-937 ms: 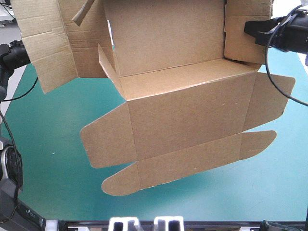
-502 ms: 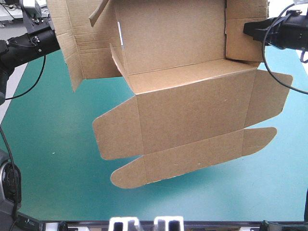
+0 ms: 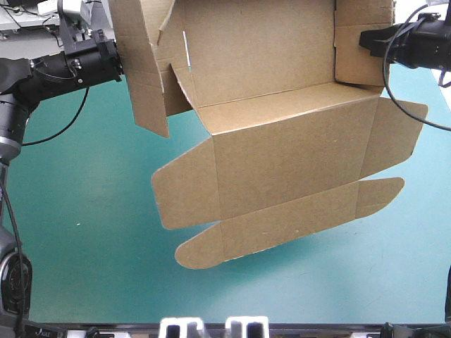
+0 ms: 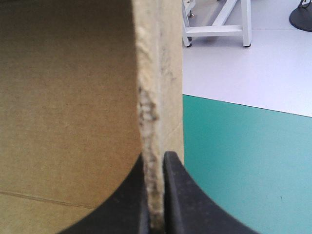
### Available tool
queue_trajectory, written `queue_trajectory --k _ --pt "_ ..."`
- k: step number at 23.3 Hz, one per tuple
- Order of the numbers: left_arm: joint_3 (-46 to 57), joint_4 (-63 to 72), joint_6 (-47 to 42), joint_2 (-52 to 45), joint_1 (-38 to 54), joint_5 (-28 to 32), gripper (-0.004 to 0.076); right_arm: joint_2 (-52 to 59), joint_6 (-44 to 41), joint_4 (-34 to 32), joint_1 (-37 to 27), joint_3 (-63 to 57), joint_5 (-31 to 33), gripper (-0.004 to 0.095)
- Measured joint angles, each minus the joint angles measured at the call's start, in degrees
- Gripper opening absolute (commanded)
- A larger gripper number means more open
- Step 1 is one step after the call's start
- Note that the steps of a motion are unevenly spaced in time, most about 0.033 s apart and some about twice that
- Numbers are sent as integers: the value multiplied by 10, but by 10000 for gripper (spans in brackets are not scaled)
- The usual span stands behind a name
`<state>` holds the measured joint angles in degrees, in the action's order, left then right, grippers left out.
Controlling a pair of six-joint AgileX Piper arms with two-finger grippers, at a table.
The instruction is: Fold the box
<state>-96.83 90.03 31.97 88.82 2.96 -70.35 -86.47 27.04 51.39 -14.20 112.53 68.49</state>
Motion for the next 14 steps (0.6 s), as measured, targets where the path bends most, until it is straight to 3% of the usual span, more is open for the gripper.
queue_trajectory --k 5,14 --pt "0 -32 0 -5 -24 2 -4 -7 4 -14 0 0 -1 -23" --pt "0 -73 0 -5 -64 -3 167 -9 2 -60 0 0 -18 -23"
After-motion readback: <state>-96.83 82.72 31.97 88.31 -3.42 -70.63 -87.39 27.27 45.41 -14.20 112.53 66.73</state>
